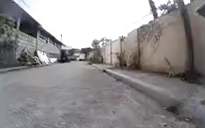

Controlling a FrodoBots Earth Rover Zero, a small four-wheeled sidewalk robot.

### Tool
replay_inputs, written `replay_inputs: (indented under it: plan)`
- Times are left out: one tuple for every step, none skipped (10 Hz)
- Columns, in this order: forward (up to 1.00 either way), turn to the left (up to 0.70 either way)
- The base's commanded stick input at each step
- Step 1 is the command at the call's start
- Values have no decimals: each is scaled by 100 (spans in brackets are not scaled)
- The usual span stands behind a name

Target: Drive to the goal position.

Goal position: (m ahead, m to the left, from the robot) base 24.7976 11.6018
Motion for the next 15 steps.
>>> replay_inputs:
  plan:
    - [100,0]
    - [100,0]
    - [100,0]
    - [100,0]
    - [100,0]
    - [100,0]
    - [100,0]
    - [100,0]
    - [100,0]
    - [100,0]
    - [100,0]
    - [100,0]
    - [100,0]
    - [100,14]
    - [100,32]
